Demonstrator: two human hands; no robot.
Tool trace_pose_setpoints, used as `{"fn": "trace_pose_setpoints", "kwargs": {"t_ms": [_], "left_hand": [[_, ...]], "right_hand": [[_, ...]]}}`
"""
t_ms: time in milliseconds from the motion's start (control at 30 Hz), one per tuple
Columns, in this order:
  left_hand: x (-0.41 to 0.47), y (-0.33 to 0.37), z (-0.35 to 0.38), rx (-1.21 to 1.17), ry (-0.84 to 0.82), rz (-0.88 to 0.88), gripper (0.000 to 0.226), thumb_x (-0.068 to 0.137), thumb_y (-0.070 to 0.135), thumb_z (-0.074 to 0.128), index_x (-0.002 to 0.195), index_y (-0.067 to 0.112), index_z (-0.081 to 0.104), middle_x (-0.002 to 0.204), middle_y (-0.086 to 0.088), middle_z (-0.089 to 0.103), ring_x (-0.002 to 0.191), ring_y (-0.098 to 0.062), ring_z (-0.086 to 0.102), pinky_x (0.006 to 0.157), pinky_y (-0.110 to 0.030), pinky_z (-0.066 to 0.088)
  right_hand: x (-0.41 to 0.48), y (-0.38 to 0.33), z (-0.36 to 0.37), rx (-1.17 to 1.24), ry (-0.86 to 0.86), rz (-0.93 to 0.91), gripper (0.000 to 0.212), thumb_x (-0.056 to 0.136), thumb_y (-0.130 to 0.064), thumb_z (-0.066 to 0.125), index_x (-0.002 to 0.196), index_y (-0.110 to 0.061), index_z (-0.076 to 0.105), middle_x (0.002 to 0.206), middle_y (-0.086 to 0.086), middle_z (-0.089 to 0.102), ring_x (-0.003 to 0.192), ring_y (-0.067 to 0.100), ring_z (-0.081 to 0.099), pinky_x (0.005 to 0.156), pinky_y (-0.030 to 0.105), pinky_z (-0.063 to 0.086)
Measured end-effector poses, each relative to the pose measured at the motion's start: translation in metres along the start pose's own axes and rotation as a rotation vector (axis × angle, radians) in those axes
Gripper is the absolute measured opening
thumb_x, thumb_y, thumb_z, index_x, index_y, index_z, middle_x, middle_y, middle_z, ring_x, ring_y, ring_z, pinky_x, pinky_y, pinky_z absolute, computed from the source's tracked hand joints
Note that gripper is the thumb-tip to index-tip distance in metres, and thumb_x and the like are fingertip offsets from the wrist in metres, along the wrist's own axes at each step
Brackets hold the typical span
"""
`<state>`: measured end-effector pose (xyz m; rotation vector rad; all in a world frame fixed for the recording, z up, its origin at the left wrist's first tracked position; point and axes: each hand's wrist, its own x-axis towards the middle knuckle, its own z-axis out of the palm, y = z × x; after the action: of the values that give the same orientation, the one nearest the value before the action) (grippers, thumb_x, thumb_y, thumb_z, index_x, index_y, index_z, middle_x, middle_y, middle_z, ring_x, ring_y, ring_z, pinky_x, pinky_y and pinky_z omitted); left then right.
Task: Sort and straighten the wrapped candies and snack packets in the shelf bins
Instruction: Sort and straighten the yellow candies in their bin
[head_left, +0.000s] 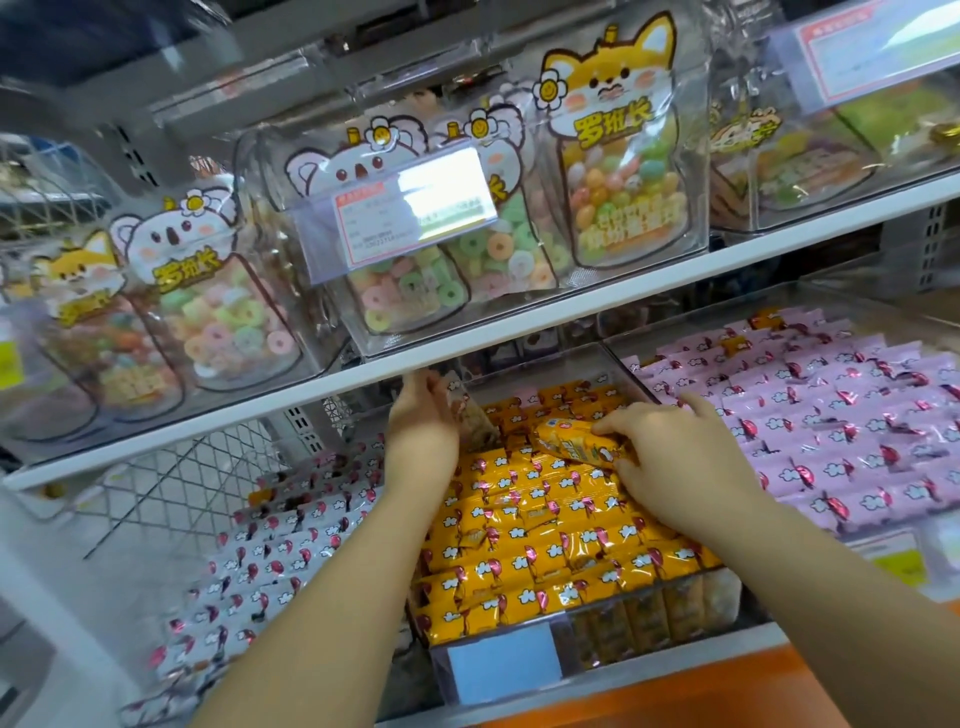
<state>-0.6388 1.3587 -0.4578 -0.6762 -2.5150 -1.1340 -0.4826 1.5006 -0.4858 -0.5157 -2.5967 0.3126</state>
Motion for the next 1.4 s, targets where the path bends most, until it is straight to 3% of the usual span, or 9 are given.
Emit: {"fn": "trace_pose_setpoints", "kwargs": {"t_ms": [200,333,467,700,800,867,1100,1300,1400], "left_hand": [[-0.022,-0.019,-0.037,-0.397,0.209,-0.032,0.008,0.101,0.016,0.037,0.099,0.014,0.045,0.076,0.010,0.058,0.076,-0.022,0.066,0.062,-0.025,0.046],[-0.052,-0.047,-0.065,-0.315,0.288,0.005,0.010,0.100,0.021,0.041,0.092,0.026,0.045,0.090,0.011,0.052,0.091,-0.018,0.058,0.079,-0.025,0.046],[-0.075,-0.075,-0.085,-0.124,0.279,0.085,0.009,0.098,0.016,0.044,0.090,0.018,0.047,0.099,0.005,0.050,0.091,-0.005,0.047,0.074,-0.011,0.034],[-0.087,-0.118,-0.098,0.167,0.194,-0.026,0.008,0.096,0.015,0.048,0.089,0.017,0.053,0.107,0.007,0.050,0.087,-0.008,0.045,0.070,-0.026,0.031],[-0.088,-0.118,-0.099,0.379,0.052,-0.099,0.009,0.095,0.024,0.048,0.088,0.024,0.054,0.116,0.007,0.054,0.100,-0.017,0.053,0.091,-0.039,0.040],[-0.089,-0.112,-0.100,0.472,0.045,-0.109,0.011,0.095,0.031,0.048,0.094,0.027,0.058,0.120,0.010,0.055,0.116,-0.018,0.046,0.106,-0.043,0.027],[-0.095,-0.059,-0.101,-0.367,-0.132,-0.099,0.051,0.092,0.039,0.052,0.140,0.035,0.032,0.125,0.021,0.049,0.094,0.007,0.060,0.081,-0.016,0.049],[-0.090,-0.043,-0.095,-0.687,-0.063,-0.168,0.033,0.091,0.016,0.058,0.121,0.024,0.047,0.111,-0.001,0.061,0.080,-0.010,0.070,0.071,-0.024,0.056],[-0.084,-0.035,-0.088,-0.544,-0.063,-0.112,0.025,0.090,0.019,0.061,0.109,0.030,0.051,0.104,0.008,0.063,0.080,-0.003,0.067,0.077,-0.030,0.057]], "right_hand": [[-0.007,-0.031,-0.002,0.226,0.087,-0.001,0.040,0.088,-0.026,0.061,0.128,-0.029,0.055,0.129,-0.008,0.057,0.113,0.016,0.054,0.103,0.033,0.037],[-0.017,-0.056,0.001,0.365,0.080,0.018,0.041,0.088,-0.026,0.061,0.129,-0.028,0.055,0.129,-0.008,0.055,0.113,0.012,0.053,0.093,0.024,0.042],[-0.027,-0.081,0.009,0.456,0.052,0.030,0.040,0.088,-0.027,0.062,0.127,-0.029,0.056,0.127,-0.010,0.056,0.110,0.009,0.052,0.088,0.020,0.040],[-0.026,-0.101,0.024,0.555,0.021,0.075,0.037,0.088,-0.024,0.062,0.124,-0.031,0.057,0.123,-0.009,0.057,0.077,0.002,0.050,0.057,0.007,0.035],[-0.023,-0.103,0.028,0.629,-0.026,0.133,0.034,0.088,-0.024,0.062,0.120,-0.034,0.059,0.102,-0.009,0.063,0.057,0.008,0.055,0.042,0.017,0.043],[-0.021,-0.105,0.030,0.719,-0.045,0.158,0.032,0.088,-0.021,0.063,0.117,-0.034,0.060,0.075,-0.005,0.062,0.048,0.013,0.051,0.037,0.021,0.042],[-0.020,-0.115,0.016,1.005,-0.163,0.169,0.030,0.087,-0.011,0.061,0.110,-0.031,0.063,0.074,0.022,0.061,0.048,0.011,0.041,0.038,0.016,0.031],[-0.020,-0.109,0.013,0.987,-0.201,0.109,0.032,0.088,-0.008,0.058,0.113,-0.028,0.062,0.064,0.010,0.058,0.037,0.003,0.036,0.037,0.015,0.030],[-0.017,-0.095,0.014,0.804,-0.202,0.103,0.038,0.089,-0.018,0.061,0.126,-0.027,0.055,0.096,0.001,0.067,0.060,-0.005,0.056,0.055,0.016,0.046]]}}
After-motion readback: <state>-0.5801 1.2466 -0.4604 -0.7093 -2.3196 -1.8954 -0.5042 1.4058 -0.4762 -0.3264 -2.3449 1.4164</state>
